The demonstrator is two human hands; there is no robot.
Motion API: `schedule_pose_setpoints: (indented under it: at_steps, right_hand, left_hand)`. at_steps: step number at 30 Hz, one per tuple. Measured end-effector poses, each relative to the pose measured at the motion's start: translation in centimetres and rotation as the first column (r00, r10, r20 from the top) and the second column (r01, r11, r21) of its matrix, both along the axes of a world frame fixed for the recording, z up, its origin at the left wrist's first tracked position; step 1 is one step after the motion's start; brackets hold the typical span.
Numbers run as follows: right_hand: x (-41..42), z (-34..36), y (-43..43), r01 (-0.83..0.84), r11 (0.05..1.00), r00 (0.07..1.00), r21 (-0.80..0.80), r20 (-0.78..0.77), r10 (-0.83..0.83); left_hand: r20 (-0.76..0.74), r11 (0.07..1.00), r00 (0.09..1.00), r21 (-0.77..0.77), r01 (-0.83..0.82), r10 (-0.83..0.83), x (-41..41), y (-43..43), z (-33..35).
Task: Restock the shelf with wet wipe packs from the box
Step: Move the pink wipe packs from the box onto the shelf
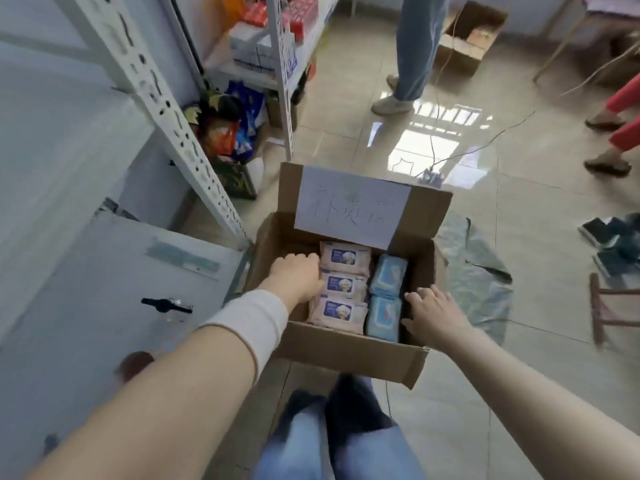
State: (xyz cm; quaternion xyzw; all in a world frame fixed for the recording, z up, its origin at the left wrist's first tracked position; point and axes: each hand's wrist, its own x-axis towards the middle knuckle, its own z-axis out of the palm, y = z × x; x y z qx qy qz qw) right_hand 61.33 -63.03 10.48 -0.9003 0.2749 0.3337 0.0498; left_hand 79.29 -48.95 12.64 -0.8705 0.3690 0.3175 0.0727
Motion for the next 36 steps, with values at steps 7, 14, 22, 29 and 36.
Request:
schedule_pose_setpoints:
  at_steps: [7, 14, 22, 29, 36]
  right_hand:
    - [-0.9, -10.1, -0.4, 0.255, 0.91, 0.964, 0.328, -0.163, -0.212]
    - [3.6, -25.4, -1.0, 0.606, 0.599, 0.775, 0.523, -0.22, -0.592]
    - [7.7, -37.7, -0.9, 0.892, 0.282, 0.384, 0.354, -0.261, -0.886]
    - [8.2, -37.1, -0.9, 0.929, 0.101, 0.25, 0.356, -0.402, -0.881]
    - [8.0, -35.3, -1.7, 0.857, -0.146, 0.13, 0.494, -0.481, -0.867]
  left_hand:
    - [-0.329, 0.909, 0.848, 0.187, -0.374, 0.416, 0.2, -1.8, -11.7]
    - [-0.449, 0.734, 0.606, 0.193, -0.652, 0.656, 2.8, -6.6, -28.3]
    - [-0.476, 0.523, 0.432, 0.072, -0.849, 0.766, 5.9, -10.5, -42.7]
    - [-0.559, 0.529, 0.343, 0.21, -0.822, 0.755, 6.9, -10.2, -44.1]
    - [-0.703, 0.578, 0.236, 0.297, -0.76, 0.671, 8.6, -10.8, -42.5]
